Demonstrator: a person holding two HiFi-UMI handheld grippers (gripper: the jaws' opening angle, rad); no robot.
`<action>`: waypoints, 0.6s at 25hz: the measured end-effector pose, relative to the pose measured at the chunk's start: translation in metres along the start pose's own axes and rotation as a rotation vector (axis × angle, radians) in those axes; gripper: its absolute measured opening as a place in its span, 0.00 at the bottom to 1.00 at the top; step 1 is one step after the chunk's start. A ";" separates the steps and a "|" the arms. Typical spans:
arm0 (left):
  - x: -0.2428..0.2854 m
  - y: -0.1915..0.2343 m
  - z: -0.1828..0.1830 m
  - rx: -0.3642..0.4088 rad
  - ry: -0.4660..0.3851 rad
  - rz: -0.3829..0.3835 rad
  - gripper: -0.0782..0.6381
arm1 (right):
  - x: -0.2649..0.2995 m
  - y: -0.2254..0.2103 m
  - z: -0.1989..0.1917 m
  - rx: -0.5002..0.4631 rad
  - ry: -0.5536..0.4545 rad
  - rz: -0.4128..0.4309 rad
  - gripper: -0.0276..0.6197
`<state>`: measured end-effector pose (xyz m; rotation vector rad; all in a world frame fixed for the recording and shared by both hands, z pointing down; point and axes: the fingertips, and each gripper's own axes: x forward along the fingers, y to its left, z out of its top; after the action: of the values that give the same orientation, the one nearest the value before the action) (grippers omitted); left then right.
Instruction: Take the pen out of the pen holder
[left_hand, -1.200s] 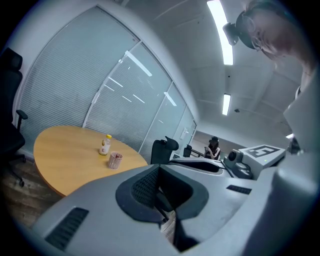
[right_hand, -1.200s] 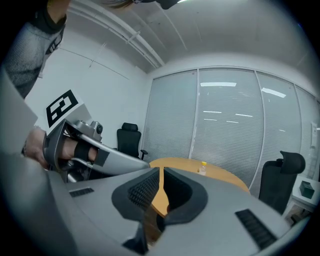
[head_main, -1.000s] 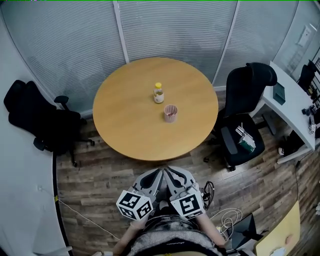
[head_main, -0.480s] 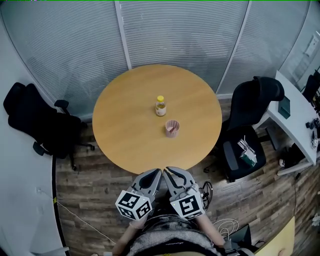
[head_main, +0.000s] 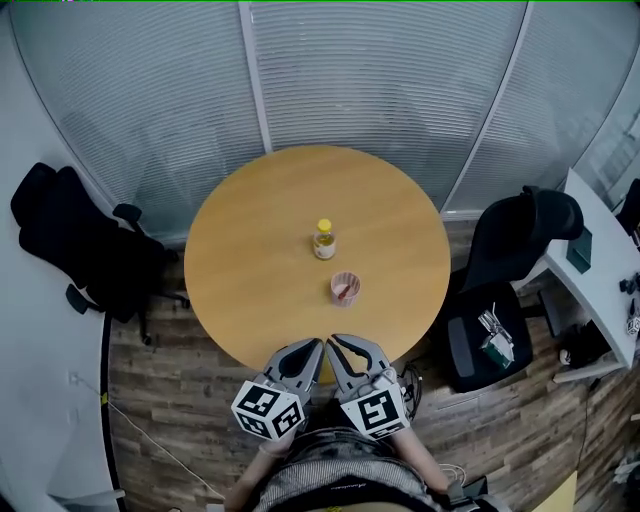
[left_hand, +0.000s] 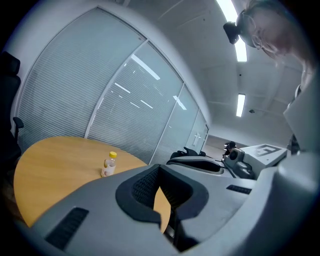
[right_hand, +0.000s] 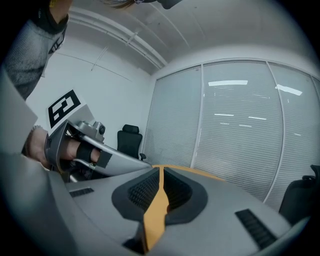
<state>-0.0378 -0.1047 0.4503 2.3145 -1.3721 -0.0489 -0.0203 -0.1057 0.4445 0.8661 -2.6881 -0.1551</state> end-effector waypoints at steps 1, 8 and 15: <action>0.006 0.002 0.002 -0.001 -0.005 0.007 0.12 | 0.004 -0.007 -0.001 -0.003 -0.001 0.005 0.10; 0.032 0.023 0.012 0.003 -0.026 0.049 0.12 | 0.026 -0.038 -0.013 0.009 0.003 0.008 0.10; 0.042 0.050 0.019 -0.002 0.006 0.040 0.12 | 0.050 -0.049 -0.017 0.043 0.030 -0.026 0.10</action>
<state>-0.0628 -0.1669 0.4612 2.2834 -1.4141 -0.0315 -0.0260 -0.1745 0.4635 0.9084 -2.6624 -0.0901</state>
